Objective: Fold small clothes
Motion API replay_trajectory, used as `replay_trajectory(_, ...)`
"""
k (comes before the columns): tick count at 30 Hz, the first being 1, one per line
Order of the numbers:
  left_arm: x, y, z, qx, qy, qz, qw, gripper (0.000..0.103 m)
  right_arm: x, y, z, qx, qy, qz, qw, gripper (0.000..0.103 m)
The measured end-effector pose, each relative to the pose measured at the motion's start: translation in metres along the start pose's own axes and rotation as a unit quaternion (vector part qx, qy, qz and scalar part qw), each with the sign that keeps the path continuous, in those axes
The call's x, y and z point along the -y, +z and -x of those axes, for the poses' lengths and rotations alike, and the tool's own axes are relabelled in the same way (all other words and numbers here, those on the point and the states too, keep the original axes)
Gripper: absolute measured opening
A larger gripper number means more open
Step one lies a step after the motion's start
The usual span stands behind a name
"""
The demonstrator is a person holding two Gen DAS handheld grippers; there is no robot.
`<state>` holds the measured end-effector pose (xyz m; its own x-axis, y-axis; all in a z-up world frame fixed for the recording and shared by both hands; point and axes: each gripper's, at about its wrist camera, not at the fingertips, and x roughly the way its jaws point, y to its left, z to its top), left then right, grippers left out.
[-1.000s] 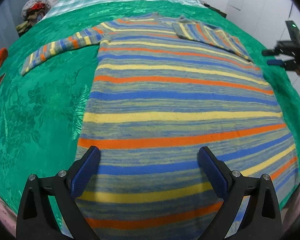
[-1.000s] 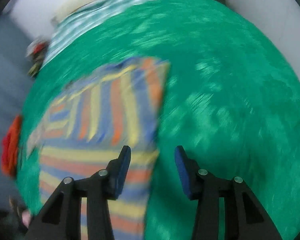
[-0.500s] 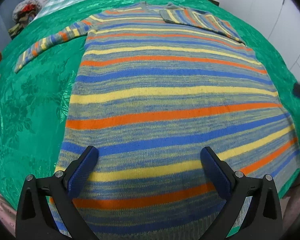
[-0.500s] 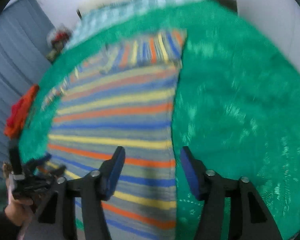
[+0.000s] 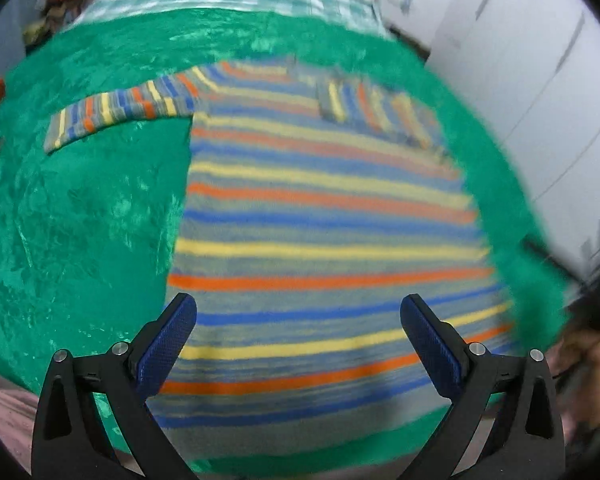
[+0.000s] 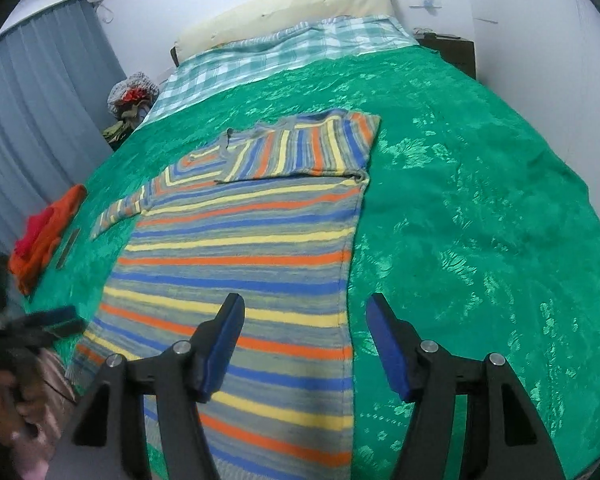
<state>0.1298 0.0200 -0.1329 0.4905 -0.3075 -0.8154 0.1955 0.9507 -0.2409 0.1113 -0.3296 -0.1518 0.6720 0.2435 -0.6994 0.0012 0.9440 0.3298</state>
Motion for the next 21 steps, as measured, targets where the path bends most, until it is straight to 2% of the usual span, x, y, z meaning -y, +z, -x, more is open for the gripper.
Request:
replay_trajectory(5, -0.011, 0.036, 0.043, 0.024, -0.056, 0.060, 0.9963, 0.102, 0.001, 0.001, -0.003, 0.000, 0.013, -0.006, 1.000, 0.064)
replay_trajectory(9, -0.024, 0.053, 0.053, 0.014, -0.122, 0.110, 0.9863, 0.102, -0.003, 0.003, -0.007, -0.002, 0.023, 0.002, 1.000, 0.064)
replay_trajectory(11, -0.028, 0.057, 0.056, 0.014, -0.137, 0.122, 0.9829, 0.102, -0.005, 0.004, -0.008, -0.002, 0.026, 0.008, 1.000, 0.064)
replay_trajectory(17, -0.031, 0.064, 0.079, 0.040, -0.085, 0.144, 0.9852, 0.102, -0.007, 0.005, -0.004, 0.004, 0.035, 0.011, 0.999, 0.065)
replay_trajectory(21, -0.017, 0.068, 0.098, 0.072, -0.037, 0.108, 0.9909, 0.102, -0.002, 0.006, 0.002, 0.013, 0.036, 0.004, 0.999, 0.068)
